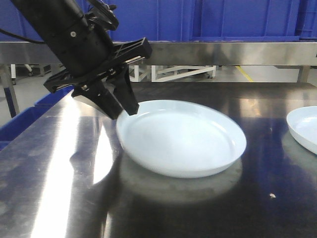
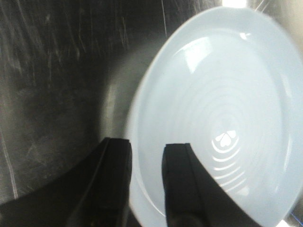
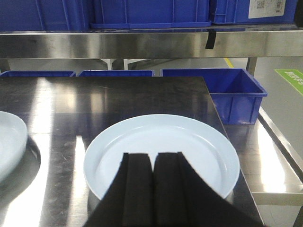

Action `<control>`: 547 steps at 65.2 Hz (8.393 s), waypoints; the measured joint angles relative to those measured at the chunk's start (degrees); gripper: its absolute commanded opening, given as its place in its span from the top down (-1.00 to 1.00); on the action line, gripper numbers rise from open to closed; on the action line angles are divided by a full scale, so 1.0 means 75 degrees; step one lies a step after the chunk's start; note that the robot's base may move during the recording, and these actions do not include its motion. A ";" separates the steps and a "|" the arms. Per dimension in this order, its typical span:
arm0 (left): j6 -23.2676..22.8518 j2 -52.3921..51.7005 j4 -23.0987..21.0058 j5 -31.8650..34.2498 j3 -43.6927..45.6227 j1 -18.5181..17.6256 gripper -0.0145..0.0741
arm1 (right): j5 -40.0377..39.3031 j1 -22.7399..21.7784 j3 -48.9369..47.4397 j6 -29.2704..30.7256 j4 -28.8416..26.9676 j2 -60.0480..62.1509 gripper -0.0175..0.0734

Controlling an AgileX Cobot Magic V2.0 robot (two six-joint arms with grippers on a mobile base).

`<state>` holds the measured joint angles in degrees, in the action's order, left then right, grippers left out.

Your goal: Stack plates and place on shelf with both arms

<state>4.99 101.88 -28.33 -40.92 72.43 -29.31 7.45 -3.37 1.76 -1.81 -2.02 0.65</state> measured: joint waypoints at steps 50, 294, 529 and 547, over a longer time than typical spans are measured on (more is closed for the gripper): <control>0.0000 -0.4001 0.2269 0.2377 -0.3171 -0.0324 0.49 | 0.0000 0.0000 0.0000 0.0000 0.0000 0.0000 0.49; 0.0000 -1.1358 0.3554 0.4508 -0.7554 0.3077 0.49 | 0.5202 -0.2281 -0.7712 0.0797 -0.0736 -1.0957 -0.26; 0.0000 -1.1358 0.3554 0.4508 -0.7554 0.3077 0.49 | 0.4035 0.1777 -0.8478 0.1276 -0.3365 -1.2701 0.02; 0.0000 -1.1358 0.3554 0.4508 -0.7554 0.3077 0.49 | 0.3988 0.2041 -0.8316 0.1276 -0.3252 -1.2701 -0.17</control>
<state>4.99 16.69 -1.68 -7.11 15.77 -6.23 37.35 11.93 -60.60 7.76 -26.41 -94.60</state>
